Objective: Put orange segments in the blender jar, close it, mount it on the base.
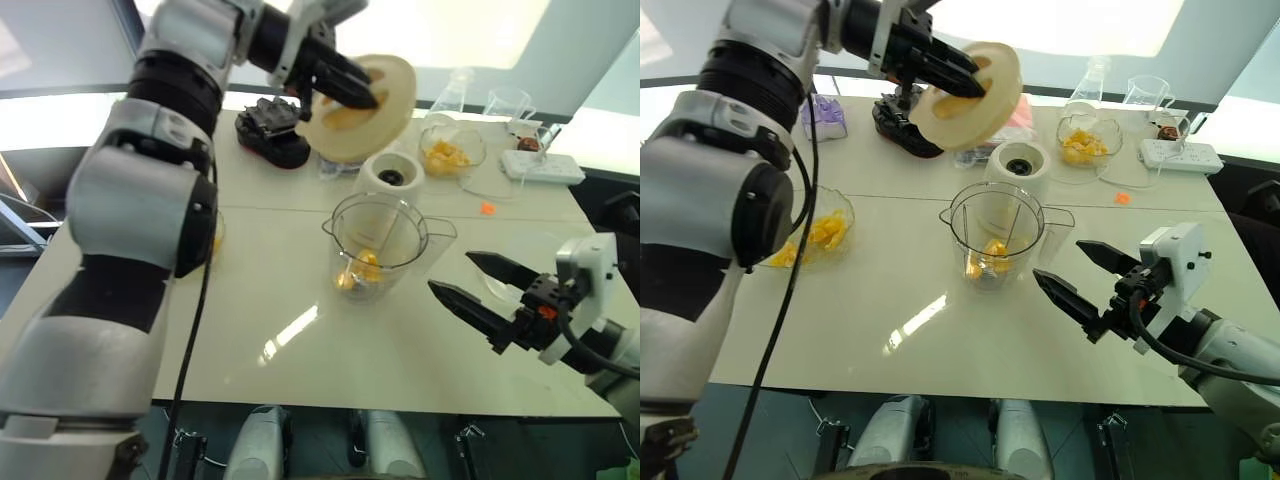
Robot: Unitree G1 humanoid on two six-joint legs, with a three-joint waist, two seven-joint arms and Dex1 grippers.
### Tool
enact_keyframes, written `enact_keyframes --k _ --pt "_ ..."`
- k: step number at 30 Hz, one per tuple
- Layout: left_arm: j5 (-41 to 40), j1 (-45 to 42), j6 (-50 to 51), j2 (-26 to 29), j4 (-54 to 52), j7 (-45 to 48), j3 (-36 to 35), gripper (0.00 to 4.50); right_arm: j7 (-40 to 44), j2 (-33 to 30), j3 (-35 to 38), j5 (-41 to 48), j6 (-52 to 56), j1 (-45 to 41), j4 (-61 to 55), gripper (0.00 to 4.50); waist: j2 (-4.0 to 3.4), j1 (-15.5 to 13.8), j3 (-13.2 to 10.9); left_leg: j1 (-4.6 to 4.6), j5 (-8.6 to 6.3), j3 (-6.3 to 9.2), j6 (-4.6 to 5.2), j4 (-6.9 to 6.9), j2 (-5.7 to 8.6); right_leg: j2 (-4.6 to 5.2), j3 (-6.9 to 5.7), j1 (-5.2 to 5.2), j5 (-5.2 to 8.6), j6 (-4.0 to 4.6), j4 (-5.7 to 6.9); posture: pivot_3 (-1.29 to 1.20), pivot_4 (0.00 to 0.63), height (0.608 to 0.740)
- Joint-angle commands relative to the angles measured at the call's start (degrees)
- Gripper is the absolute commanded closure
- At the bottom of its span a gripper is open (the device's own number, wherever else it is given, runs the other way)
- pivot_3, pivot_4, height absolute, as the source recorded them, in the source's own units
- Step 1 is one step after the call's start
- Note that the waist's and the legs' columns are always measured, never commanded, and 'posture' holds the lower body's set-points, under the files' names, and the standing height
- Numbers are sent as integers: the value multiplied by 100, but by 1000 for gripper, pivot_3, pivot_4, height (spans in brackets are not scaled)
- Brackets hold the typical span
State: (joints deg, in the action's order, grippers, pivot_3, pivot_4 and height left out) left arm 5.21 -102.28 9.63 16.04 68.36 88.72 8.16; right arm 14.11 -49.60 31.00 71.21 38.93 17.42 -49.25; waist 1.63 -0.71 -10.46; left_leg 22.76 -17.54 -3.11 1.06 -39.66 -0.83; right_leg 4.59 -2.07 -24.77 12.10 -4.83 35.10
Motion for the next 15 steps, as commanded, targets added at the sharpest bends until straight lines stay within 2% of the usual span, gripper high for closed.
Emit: enact_keyframes --k 1,5,15 --pt "-205 128 -110 -90 -611 367 484 4257 -11 174 -171 -423 -210 -150 29 0 -1 4 1 -1 0 0 0 0 0 -1 1 0 0 0 2 0 150 740" --pt "-319 438 -33 -250 -945 378 1234 4257 41 313 -276 -701 -219 -177 67 0 -15 -6 7 -5 0 1 0 0 0 -4 5 -1 1 3 9 0 150 740" --pt "-176 701 -411 -759 -674 378 1797 4257 15 624 -508 -1127 -169 21 -84 0 -16 -14 7 36 -7 8 13 -29 2 -4 2 -20 0 1 6 0 150 740"
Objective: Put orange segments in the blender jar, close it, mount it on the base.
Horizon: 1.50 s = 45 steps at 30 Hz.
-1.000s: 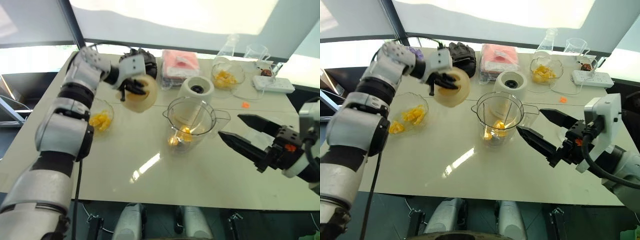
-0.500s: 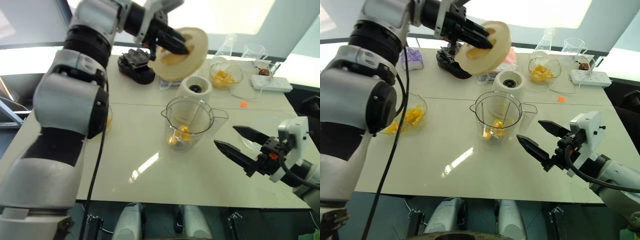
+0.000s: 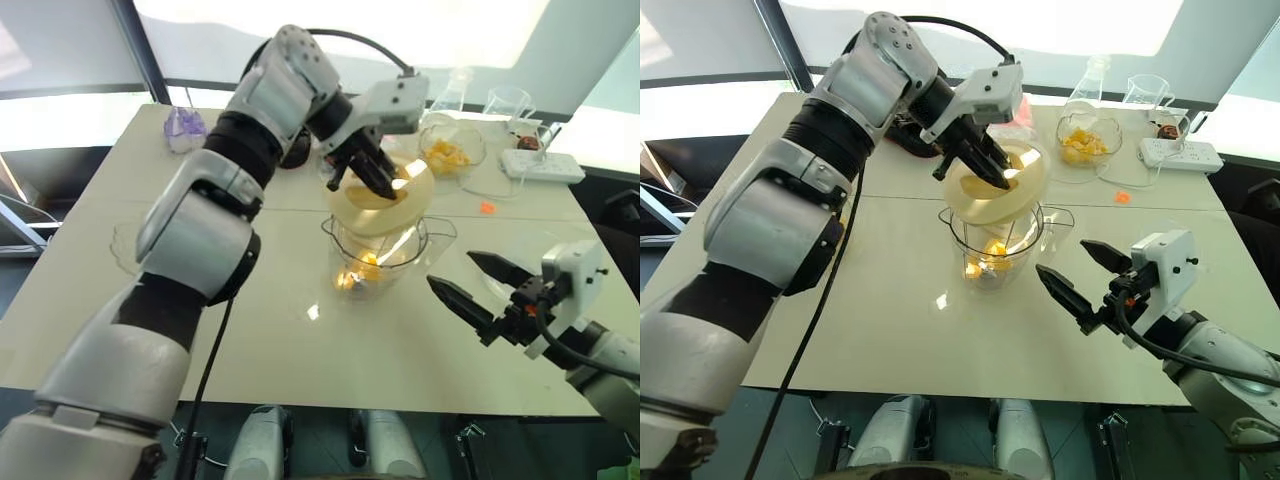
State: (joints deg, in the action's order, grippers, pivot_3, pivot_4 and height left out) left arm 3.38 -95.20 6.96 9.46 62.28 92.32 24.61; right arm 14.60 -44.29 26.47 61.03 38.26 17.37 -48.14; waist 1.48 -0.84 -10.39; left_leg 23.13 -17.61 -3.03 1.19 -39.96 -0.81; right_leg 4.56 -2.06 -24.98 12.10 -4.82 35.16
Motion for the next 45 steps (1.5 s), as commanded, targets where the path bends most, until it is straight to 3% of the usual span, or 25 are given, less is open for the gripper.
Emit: enact_keyframes --k 1,8,17,21,28,33,45 --pt "-6 9 -169 -123 -60 18 210 4257 -51 129 -86 -145 -102 28 -206 0 -3 -3 2 2 0 1 0 -3 0 0 -1 0 0 0 0 0 150 740" --pt "-15 240 -544 -195 -126 18 869 4257 -201 358 -255 -377 -134 5 -293 0 -19 -3 12 -5 0 5 0 -9 1 2 0 9 0 2 2 0 150 740" --pt "-632 309 -187 -111 -574 18 1589 4257 -339 708 -519 -763 -204 60 -412 0 -23 0 16 -5 0 6 0 -11 1 2 1 10 0 2 4 0 150 740" --pt "-674 345 537 -106 -715 18 1874 4257 -373 857 -676 -951 -254 25 -408 0 -24 -1 16 -3 0 8 0 -11 1 1 1 10 1 2 3 0 150 740" --pt "-1143 731 1523 126 -1396 18 2015 4257 -463 1114 -1055 -1734 -450 -155 -156 0 -39 12 28 -7 -2 11 4 -9 -2 -6 1 9 2 2 4 0 150 740" --pt "-774 866 2293 7 -1502 18 2030 4257 -589 1238 -1418 -2480 -530 -419 101 0 -46 8 61 -10 -2 12 4 -10 -1 -8 1 12 2 2 4 0 150 740" --pt "-79 1231 1721 -37 -1599 -1 1589 4257 -551 1498 -1927 -3917 -957 -841 1168 0 -49 17 95 -64 -9 9 15 -7 -3 -6 1 56 8 0 1 0 150 740"
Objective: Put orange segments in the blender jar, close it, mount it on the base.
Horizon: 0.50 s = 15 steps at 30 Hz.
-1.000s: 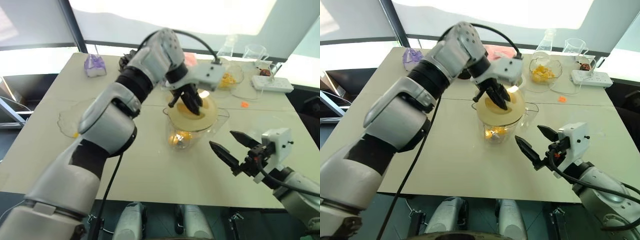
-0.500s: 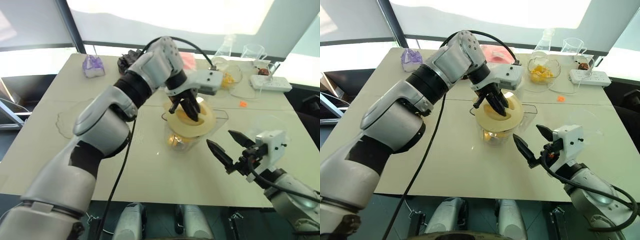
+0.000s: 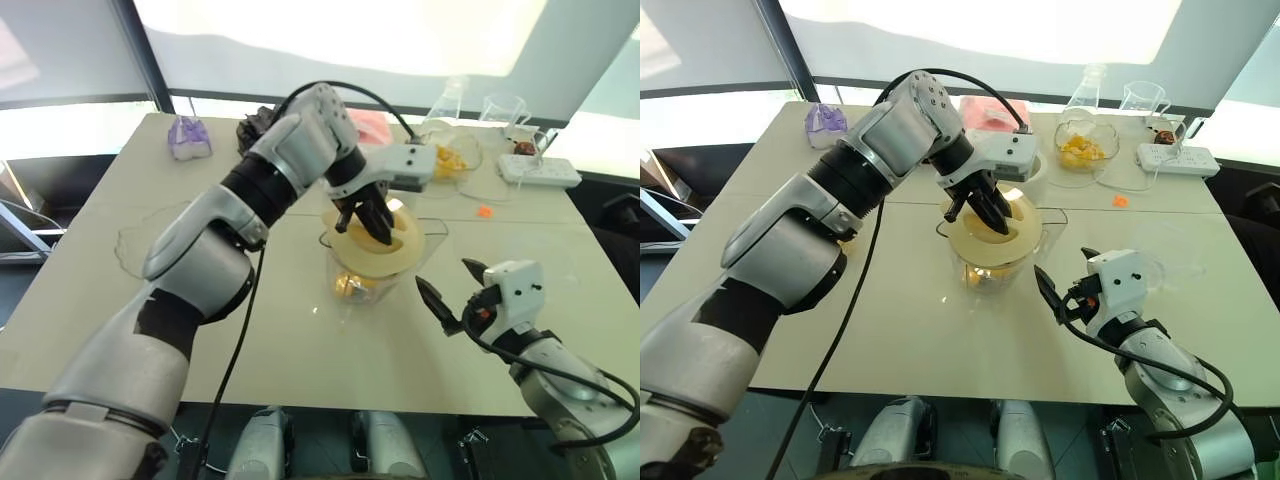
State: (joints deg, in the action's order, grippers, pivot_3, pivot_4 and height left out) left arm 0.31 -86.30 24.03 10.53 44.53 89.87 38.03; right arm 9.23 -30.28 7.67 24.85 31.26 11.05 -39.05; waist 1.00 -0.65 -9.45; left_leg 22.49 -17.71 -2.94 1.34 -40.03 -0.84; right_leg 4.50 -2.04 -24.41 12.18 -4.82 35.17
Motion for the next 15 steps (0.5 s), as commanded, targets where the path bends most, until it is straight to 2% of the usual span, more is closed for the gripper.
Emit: enact_keyframes --k 1,6,15 --pt "267 351 27 -169 184 250 204 4257 11 149 -59 -343 -304 -272 349 0 -3 -4 2 0 0 0 0 0 0 1 0 0 0 0 0 0 150 740" --pt "328 426 25 -205 77 263 117 4257 221 437 -170 -425 -429 -667 758 0 -10 -9 8 -1 0 2 0 1 1 1 1 1 -1 0 2 0 150 740" --pt "228 419 21 -170 -1 263 94 4257 203 764 -452 -1188 -878 -1571 2176 0 -11 -2 8 0 0 -2 1 2 3 3 4 0 0 0 0 0 150 740"
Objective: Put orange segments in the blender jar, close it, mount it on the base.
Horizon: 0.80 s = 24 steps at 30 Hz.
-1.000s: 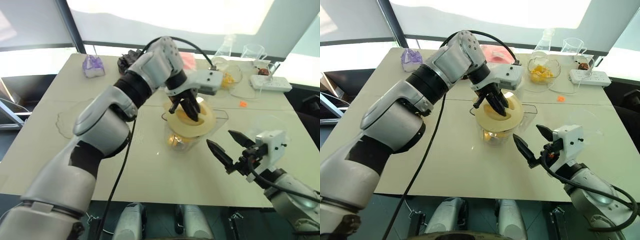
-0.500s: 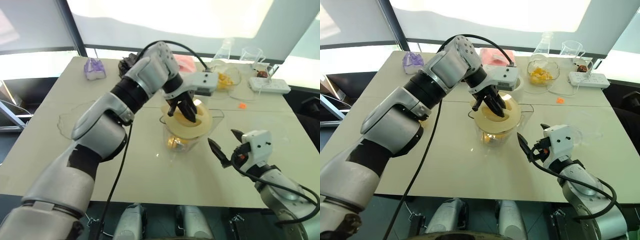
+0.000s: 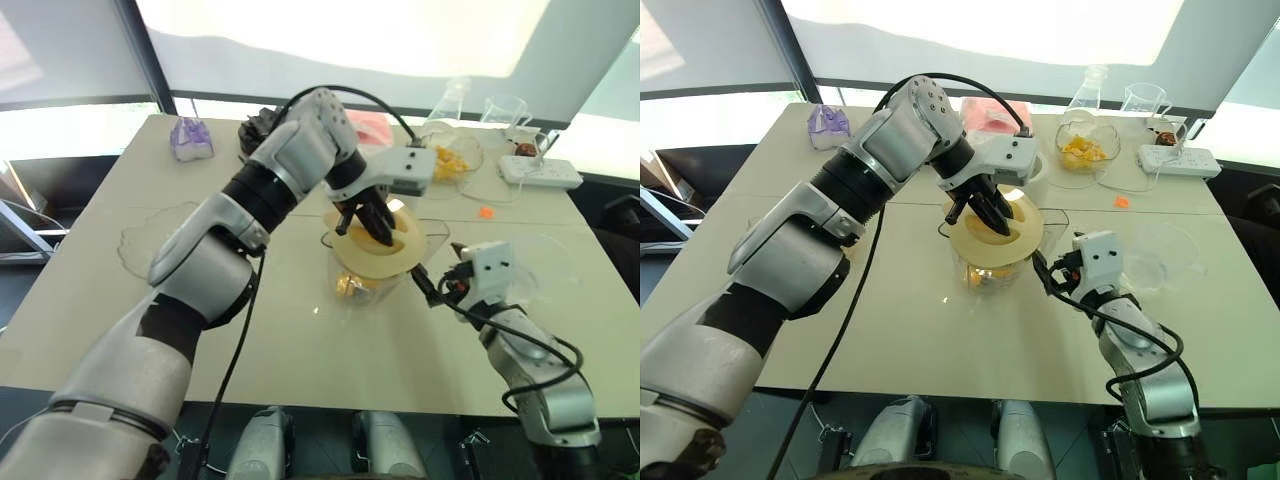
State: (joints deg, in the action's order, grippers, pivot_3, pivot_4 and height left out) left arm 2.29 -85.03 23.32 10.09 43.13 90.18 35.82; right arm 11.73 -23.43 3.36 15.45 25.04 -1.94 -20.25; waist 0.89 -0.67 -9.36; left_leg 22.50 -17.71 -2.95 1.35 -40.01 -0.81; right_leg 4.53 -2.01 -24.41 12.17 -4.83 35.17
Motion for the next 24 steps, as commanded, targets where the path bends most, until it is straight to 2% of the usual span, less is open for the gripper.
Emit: enact_keyframes --k 1,5,6,8,12,16,19,24 --pt "27 290 84 -131 148 232 311 4257 -57 111 -29 -325 -333 -367 482 0 -1 -3 0 0 0 0 0 0 0 0 0 -1 0 0 0 0 150 740" --pt "19 309 69 -131 137 232 312 4257 -168 239 -10 -648 -643 -732 1254 0 -1 -3 1 1 0 0 0 1 0 0 0 0 0 0 0 0 150 740" --pt "20 315 71 -133 133 232 311 4257 -195 246 -4 -727 -687 -799 1401 252 -1 -4 1 1 0 -1 0 2 1 0 0 0 0 -1 0 0 150 740" --pt "19 328 97 -134 107 232 303 4257 -170 286 28 -725 -752 -859 1488 842 -2 -7 1 1 0 -1 0 3 1 0 1 0 0 -1 0 0 150 740" --pt "-50 399 234 -71 -95 232 347 4257 -159 341 44 -704 -725 -779 1311 2818 -4 -11 2 1 0 -1 0 2 3 2 2 0 0 -2 0 0 150 740" --pt "-84 560 528 0 -433 232 400 4257 -292 396 56 -793 -655 -694 1190 2818 -5 -6 2 2 0 -1 0 1 8 9 4 4 0 -2 -2 0 150 740" --pt "-22 663 1457 -127 -710 161 294 4257 -439 453 51 -864 -563 -686 1159 2818 -6 -8 3 1 0 -4 1 2 9 9 9 3 2 -5 -3 0 150 740" --pt "77 1032 2405 -122 -1556 -203 341 4257 -663 581 20 -959 -466 -711 1195 2818 -26 -5 16 -1 -1 -1 2 4 10 7 9 4 6 -12 0 0 150 740"
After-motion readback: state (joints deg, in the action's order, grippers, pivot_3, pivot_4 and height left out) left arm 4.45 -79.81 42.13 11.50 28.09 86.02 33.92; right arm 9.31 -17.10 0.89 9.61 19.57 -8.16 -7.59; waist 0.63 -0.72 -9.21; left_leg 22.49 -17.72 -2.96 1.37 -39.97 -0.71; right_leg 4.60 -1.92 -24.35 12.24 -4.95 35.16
